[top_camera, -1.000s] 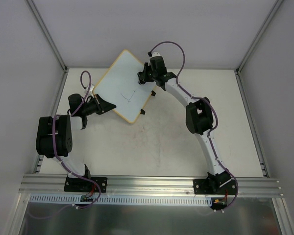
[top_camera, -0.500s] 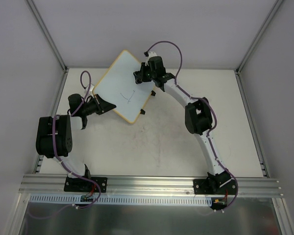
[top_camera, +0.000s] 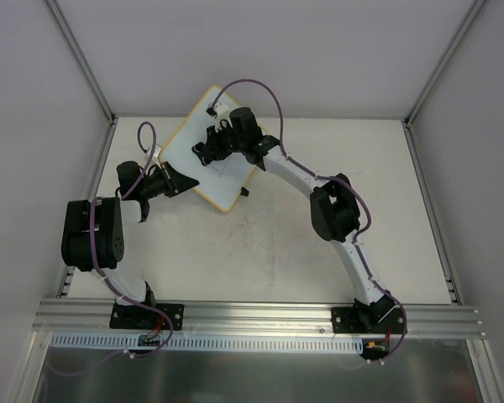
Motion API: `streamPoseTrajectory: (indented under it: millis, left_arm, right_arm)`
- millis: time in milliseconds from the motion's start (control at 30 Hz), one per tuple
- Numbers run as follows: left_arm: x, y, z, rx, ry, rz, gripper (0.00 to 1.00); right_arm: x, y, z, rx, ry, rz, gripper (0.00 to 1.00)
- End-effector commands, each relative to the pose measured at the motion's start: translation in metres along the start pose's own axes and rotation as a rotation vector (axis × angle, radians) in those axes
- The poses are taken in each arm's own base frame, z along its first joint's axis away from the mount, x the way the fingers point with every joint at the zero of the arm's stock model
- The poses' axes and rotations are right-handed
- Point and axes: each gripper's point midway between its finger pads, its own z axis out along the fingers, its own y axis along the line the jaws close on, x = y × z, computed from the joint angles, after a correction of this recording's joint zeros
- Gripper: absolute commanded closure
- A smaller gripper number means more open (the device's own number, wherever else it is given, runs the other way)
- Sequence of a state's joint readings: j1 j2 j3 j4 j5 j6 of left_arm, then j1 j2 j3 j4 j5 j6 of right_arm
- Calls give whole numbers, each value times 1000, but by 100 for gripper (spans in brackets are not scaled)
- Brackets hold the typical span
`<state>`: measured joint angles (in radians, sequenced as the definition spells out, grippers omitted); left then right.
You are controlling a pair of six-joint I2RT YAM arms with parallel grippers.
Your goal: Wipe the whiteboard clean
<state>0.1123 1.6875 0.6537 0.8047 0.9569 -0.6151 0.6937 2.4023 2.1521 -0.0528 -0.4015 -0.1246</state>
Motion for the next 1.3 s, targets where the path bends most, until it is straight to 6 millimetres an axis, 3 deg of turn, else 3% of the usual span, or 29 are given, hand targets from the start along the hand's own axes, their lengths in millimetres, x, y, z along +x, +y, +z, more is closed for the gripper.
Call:
streamPoseTrajectory:
  millis: [0,100,267,367,567,700,1033,1133,1267]
  left_arm:
    - [22,-2,-1,30,61,32,100]
    - [21,-2,-1,30,61,32,100]
    - [22,-3,-1,32,61,33,100]
    - [22,-3,-1,34,61,33,100]
    - [22,-3,-2,33,57,37,100]
    - [21,-4,-1,34,56,38,100]
    - [21,-3,-1,32,55,36,100]
    - [22,-3,-1,33,56,37,100]
    - [22,-3,-2,31,56,34,100]
  right_arm:
    - [3,77,-8,-206,32,-73,100]
    - [20,85,-8,-202,67,-71,100]
    - [45,60,-8,-63,108,-21,100]
    - [51,48,-6,-19,113,13,100]
    - [44,-1,-11,154,81,111,100]
    - [37,-50,-21,215,65,178,100]
    - [71,-135,-45,446,124,384,100]
    - [83,-149,-53,464,143,449,100]
    - [89,-147,-52,450,159,451,100]
